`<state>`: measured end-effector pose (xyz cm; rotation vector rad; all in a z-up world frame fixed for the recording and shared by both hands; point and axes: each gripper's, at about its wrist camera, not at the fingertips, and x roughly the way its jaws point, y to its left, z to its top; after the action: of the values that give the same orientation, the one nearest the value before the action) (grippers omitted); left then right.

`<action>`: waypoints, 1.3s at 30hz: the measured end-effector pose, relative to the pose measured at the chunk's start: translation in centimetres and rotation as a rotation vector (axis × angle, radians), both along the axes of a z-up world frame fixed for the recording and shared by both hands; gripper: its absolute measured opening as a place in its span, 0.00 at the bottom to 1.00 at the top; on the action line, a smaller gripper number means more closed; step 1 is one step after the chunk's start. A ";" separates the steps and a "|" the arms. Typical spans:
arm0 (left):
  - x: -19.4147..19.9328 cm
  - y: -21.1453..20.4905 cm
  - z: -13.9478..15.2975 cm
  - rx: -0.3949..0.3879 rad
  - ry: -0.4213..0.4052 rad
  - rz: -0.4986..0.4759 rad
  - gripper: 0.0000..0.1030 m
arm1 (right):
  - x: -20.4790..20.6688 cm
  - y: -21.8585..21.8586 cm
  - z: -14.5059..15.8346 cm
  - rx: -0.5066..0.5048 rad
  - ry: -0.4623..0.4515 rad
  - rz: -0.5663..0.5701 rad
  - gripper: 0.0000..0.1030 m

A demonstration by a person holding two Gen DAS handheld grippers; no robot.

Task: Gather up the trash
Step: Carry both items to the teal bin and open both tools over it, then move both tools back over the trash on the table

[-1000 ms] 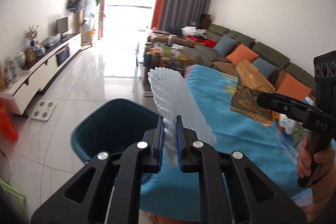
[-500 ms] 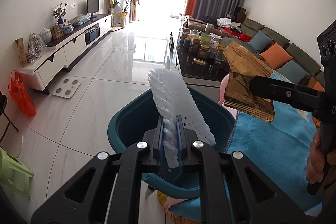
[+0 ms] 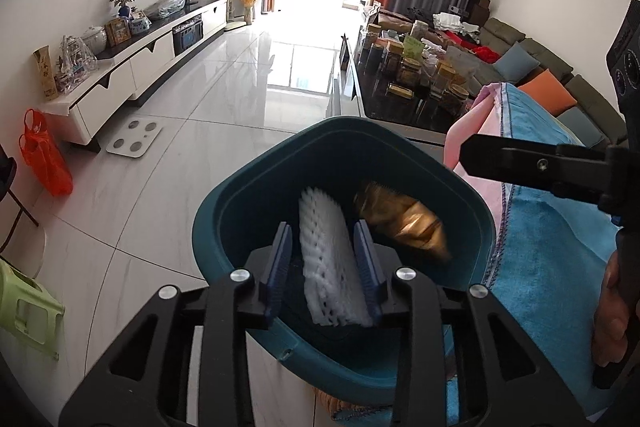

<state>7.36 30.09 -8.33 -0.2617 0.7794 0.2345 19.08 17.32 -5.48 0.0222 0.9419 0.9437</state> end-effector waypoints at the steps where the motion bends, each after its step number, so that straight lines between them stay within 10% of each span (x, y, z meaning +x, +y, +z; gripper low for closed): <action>1: -0.1 0.1 0.0 0.000 -0.005 0.005 0.37 | 0.0 -0.3 0.1 0.004 -0.002 -0.005 0.56; 10: -3.2 -2.0 4.0 0.037 -0.151 -0.020 0.52 | -2.8 -6.3 3.7 0.087 -0.090 -0.014 0.58; 18: -5.6 -11.7 7.7 0.023 -0.288 -0.331 0.63 | -7.6 -17.1 6.9 0.129 -0.225 -0.097 0.62; 39: -0.4 -33.7 6.1 -0.029 -0.179 -0.892 0.63 | -13.4 -45.5 4.4 0.061 -0.220 -0.730 0.62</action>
<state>6.93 -3.61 -2.19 0.0544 0.6565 -0.6339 5.71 -28.20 -1.05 0.2896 0.6227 0.2868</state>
